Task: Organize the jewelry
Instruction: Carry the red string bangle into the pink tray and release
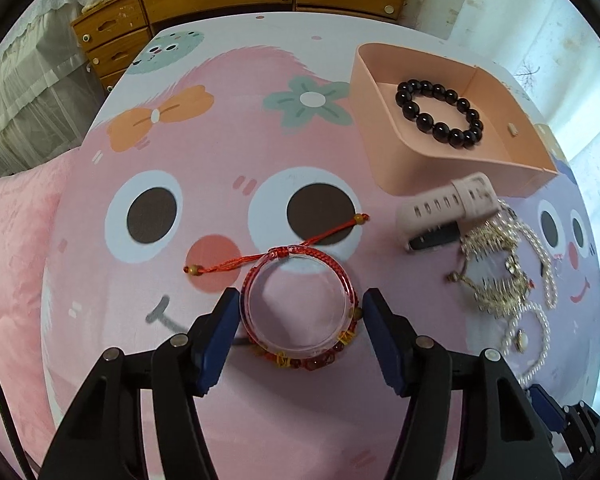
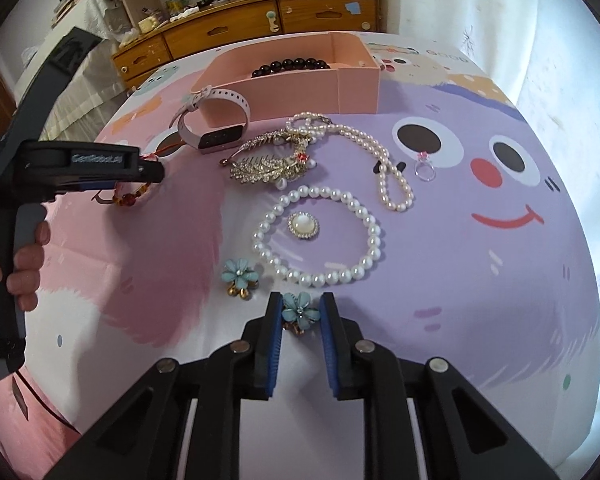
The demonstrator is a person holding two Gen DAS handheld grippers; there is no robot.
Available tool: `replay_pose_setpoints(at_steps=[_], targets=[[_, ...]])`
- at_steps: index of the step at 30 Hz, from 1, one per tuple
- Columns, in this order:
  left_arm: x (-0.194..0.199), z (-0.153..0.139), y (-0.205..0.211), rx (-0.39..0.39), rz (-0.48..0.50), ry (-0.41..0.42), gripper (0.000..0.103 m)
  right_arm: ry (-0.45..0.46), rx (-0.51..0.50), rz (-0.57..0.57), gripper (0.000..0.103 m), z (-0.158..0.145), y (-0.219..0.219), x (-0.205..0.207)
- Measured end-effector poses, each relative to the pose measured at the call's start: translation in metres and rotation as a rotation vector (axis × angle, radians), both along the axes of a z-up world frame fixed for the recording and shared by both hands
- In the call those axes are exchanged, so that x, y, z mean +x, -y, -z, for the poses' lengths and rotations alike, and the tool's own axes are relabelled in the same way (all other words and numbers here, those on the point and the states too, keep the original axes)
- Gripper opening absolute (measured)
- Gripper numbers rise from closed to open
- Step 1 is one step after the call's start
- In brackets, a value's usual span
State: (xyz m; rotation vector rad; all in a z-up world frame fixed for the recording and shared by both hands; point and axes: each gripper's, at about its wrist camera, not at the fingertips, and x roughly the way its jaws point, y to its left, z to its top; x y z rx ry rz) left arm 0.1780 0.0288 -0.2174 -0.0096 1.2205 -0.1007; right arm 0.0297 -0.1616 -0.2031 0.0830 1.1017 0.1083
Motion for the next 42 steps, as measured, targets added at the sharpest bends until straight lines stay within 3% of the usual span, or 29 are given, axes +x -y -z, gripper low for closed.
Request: replay_pose_setpoints(at_steps=[4,11,17,22,32,42], targets=[[-0.012,-0.011,-0.003,0.008,0.032,0.017,0.061,0.004,0.028,0.025,0.018,-0.003,-0.002,-0.006],[-0.016,-0.041,-0.009,-0.044,0.054,0.013,0.061,0.022,0.104,0.085,0.018,-0.017,-0.004,-0.003],[-0.006,-0.066,-0.011,-0.076,0.066,-0.006,0.061,0.065,0.171,0.162,0.018,-0.039,0.003,0.018],[0.003,-0.089,-0.002,-0.104,0.094,0.031,0.061,0.126,0.219,0.219,0.018,-0.060,0.016,0.047],[0.031,-0.116,0.022,-0.164,0.086,0.086,0.061,0.245,0.226,0.229,0.018,-0.092,0.044,0.100],[0.066,-0.119,0.042,-0.204,0.056,0.111,0.061,0.276,0.292,0.185,0.018,-0.097,0.055,0.142]])
